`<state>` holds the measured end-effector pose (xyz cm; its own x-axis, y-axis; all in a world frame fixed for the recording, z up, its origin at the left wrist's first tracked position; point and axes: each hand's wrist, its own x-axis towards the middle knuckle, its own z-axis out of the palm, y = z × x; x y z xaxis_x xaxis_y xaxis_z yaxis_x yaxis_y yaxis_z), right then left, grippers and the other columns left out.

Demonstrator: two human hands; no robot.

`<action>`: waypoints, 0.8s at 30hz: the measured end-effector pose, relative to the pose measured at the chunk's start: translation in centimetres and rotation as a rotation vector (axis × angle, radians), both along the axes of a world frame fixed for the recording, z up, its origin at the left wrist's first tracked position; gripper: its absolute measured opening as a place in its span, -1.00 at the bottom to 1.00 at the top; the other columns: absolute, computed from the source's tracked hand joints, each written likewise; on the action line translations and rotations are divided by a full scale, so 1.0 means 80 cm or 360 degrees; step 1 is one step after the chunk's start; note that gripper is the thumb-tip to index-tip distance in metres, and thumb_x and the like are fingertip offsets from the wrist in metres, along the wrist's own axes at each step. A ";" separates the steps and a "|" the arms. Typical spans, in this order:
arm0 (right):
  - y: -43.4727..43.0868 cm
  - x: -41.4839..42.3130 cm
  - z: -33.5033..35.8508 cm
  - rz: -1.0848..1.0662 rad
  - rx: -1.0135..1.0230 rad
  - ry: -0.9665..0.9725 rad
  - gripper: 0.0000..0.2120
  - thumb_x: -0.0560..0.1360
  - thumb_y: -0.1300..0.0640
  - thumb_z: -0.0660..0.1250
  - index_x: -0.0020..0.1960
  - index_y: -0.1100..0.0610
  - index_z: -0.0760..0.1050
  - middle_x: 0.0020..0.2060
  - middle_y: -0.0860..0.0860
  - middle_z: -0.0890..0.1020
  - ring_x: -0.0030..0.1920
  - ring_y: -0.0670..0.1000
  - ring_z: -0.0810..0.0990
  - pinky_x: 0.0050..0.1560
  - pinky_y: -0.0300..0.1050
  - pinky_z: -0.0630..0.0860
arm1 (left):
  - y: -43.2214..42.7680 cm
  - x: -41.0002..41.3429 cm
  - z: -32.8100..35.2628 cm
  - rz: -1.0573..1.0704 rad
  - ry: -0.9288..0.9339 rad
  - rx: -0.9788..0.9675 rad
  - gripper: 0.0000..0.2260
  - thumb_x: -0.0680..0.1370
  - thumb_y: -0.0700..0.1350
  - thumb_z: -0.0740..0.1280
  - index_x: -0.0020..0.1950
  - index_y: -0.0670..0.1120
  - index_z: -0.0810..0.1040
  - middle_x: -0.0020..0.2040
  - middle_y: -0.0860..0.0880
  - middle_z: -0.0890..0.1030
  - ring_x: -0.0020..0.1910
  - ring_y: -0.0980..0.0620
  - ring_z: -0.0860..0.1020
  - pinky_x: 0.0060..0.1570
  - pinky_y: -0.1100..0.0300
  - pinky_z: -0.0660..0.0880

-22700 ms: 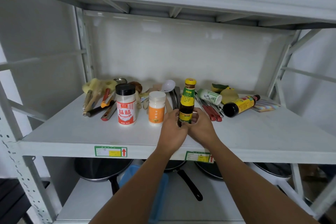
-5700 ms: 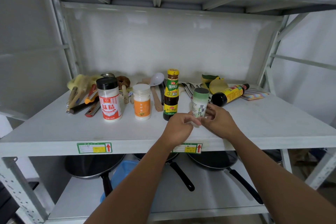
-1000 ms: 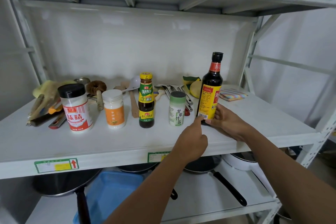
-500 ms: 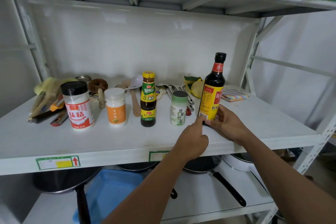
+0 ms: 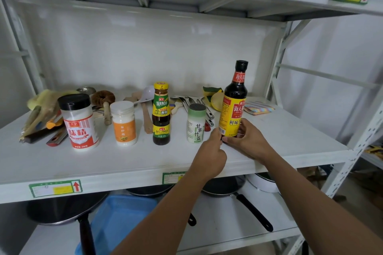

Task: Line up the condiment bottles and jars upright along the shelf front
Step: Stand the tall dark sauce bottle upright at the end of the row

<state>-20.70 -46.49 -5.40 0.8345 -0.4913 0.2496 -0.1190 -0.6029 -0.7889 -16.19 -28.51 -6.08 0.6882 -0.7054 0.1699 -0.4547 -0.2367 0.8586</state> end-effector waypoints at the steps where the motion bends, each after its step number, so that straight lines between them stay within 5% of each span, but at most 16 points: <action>1: -0.001 0.000 0.000 0.0011 0.0002 0.0002 -0.43 0.47 0.13 0.60 0.36 -0.03 0.39 0.06 -0.27 0.57 -0.12 -0.56 0.56 -0.17 -0.64 0.42 | 0.000 0.000 -0.001 -0.0001 -0.0018 0.0001 -0.35 0.48 -0.27 0.09 0.60 -0.01 0.21 0.50 -0.15 0.45 0.49 -0.09 0.43 0.47 -0.06 0.38; 8: 0.007 -0.002 0.002 -0.0056 -0.0038 -0.0033 -0.36 0.39 -0.10 0.64 0.37 -0.07 0.44 0.08 -0.25 0.60 -0.04 -0.39 0.58 -0.15 -0.49 0.48 | -0.003 -0.004 -0.007 0.0083 -0.0103 -0.0029 -0.46 0.49 -0.33 0.13 0.43 -0.02 0.50 0.32 -0.11 0.61 0.33 -0.07 0.55 0.34 0.14 0.45; 16: 0.010 -0.001 -0.002 -0.0149 -0.0215 -0.0051 -0.34 0.42 -0.16 0.60 0.40 -0.02 0.44 0.12 -0.17 0.58 0.13 -0.09 0.58 -0.05 -0.43 0.40 | -0.006 -0.008 -0.009 0.0142 -0.0160 -0.0002 -0.43 0.52 -0.29 0.14 0.54 -0.05 0.32 0.28 -0.20 0.61 0.30 -0.15 0.58 0.31 -0.10 0.53; 24: 0.012 0.000 -0.003 -0.0221 -0.0256 -0.0030 -0.33 0.40 -0.13 0.63 0.39 0.02 0.44 0.10 -0.14 0.60 -0.02 -0.23 0.55 -0.13 -0.45 0.36 | -0.008 -0.009 -0.011 0.0155 -0.0186 0.0003 -0.40 0.50 -0.28 0.14 0.56 -0.04 0.26 0.32 -0.18 0.59 0.33 -0.13 0.55 0.33 -0.10 0.52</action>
<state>-20.73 -45.53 -5.64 0.7561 -0.5537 0.3490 -0.1959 -0.7002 -0.6865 -16.89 -29.11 -6.96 0.7289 -0.6367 0.2515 -0.5262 -0.2862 0.8007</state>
